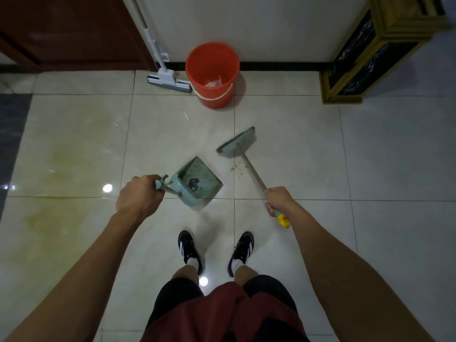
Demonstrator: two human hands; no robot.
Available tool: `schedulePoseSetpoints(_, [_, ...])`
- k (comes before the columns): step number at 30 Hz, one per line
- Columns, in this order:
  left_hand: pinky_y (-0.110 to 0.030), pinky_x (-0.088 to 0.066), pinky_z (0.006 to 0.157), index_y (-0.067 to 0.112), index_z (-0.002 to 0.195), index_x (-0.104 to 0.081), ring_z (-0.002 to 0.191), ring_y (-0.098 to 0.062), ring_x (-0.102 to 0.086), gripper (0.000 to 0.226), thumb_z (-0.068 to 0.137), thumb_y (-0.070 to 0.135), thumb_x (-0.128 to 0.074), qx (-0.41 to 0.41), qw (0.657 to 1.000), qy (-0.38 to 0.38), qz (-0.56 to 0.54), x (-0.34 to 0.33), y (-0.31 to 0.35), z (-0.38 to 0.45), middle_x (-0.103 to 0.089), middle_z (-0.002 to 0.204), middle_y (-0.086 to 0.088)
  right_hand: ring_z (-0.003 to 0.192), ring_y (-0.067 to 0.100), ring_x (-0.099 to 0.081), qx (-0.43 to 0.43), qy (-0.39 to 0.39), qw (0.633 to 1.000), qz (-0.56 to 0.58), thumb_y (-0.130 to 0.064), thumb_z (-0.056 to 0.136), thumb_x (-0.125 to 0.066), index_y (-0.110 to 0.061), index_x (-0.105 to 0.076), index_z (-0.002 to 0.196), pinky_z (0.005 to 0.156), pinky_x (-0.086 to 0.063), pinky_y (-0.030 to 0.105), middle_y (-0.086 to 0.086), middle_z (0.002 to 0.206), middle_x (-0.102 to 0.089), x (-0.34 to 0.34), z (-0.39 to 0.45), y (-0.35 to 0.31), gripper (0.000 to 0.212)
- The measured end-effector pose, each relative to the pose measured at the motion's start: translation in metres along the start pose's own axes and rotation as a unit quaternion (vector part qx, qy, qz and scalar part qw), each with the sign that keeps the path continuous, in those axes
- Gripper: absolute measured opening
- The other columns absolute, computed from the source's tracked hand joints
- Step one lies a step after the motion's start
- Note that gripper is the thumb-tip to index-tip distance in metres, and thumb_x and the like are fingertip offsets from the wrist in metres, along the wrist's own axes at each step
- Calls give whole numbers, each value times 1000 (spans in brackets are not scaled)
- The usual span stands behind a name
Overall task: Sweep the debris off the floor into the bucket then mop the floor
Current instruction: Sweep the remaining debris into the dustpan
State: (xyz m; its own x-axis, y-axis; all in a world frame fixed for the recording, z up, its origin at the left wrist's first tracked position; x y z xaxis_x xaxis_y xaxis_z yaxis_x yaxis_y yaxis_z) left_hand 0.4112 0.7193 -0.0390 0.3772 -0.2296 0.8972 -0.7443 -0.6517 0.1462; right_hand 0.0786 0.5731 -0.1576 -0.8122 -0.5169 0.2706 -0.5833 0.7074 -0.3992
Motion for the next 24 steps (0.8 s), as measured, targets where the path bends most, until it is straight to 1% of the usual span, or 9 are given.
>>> schedulePoseSetpoints(4, [-32,-46,59,24,91,-72,63,-23,-59,13,95,30,-61,-29,999,-13,5,-7,-16,13,-63,70,-1,28,19,-41,-14,18,1000,0,-1,97,-39,2,-57,80,41,-34,21,12,42,-47,-25,5,-4,24])
schedulePoseSetpoints(8, [-34,-49,60,25,90,-70,66,-26,-60,13,96,32,-61,-67,997,-41,14,-8,-31,31,-63,73,-2,51,20,-51,-45,20,998,-44,-11,97,-44,-15,-51,77,46,-44,27,8,67,-54,-59,-11,23,22])
schedulePoseSetpoints(10, [-36,-54,63,26,88,-69,68,-28,-61,13,94,32,-60,-83,995,-55,20,-8,-37,40,-64,75,-3,53,19,-51,-50,27,996,-68,-15,96,-44,-23,-47,73,47,-45,27,4,69,-53,-78,-26,37,25])
schedulePoseSetpoints(12, [-39,-56,65,26,87,-69,70,-30,-62,12,93,32,-60,-101,992,-67,18,-7,-42,49,-66,77,-4,49,17,-52,-38,31,994,-98,-12,94,-48,-21,-50,68,47,-44,24,1,61,-54,-96,-38,47,27])
schedulePoseSetpoints(14, [-38,-55,65,28,85,-67,72,-32,-62,10,92,31,-60,-116,990,-74,23,-6,-43,56,-66,81,-6,39,13,-49,-29,47,996,-75,-5,94,-48,-11,-52,65,41,-40,22,1,48,-51,-109,-43,51,30])
schedulePoseSetpoints(16, [-38,-55,66,30,85,-66,74,-33,-63,9,92,32,-60,-131,988,-75,28,-6,-43,63,-67,82,-6,34,12,-47,-7,81,996,-25,-7,97,-45,-4,-56,72,40,-41,24,5,47,-52,-114,-50,52,27])
schedulePoseSetpoints(19, [-40,-57,67,27,85,-66,75,-35,-64,11,92,31,-58,-149,985,-80,37,-7,-39,72,-68,83,-7,41,14,-55,39,116,992,5,-13,100,-44,0,-63,86,45,-51,28,9,58,-58,-121,-55,50,27])
schedulePoseSetpoints(22, [-40,-57,69,27,87,-67,77,-36,-65,10,90,32,-59,-157,984,-81,34,-8,-33,81,-68,84,-8,58,26,-68,62,174,981,53,-14,97,-51,-9,-61,107,52,-61,37,15,77,-68,-129,-61,54,15])
schedulePoseSetpoints(24, [-40,-58,70,29,86,-66,77,-35,-65,8,90,33,-60,-161,983,-86,32,-9,-29,87,-69,85,-7,63,28,-70,14,137,981,137,-7,93,-58,-21,-50,123,51,-61,36,18,92,-68,-133,-56,60,34])
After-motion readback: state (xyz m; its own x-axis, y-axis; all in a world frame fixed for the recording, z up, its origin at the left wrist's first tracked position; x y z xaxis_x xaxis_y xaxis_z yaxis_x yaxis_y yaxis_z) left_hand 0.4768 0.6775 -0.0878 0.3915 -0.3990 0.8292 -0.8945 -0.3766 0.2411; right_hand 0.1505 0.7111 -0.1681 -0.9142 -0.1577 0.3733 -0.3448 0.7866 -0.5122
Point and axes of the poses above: each hand's wrist, its own z-axis towards the middle knuckle, its own x-axis out of the back of the hand, y = z × x, the point moved 3 cm from there along z, towards the middle knuckle
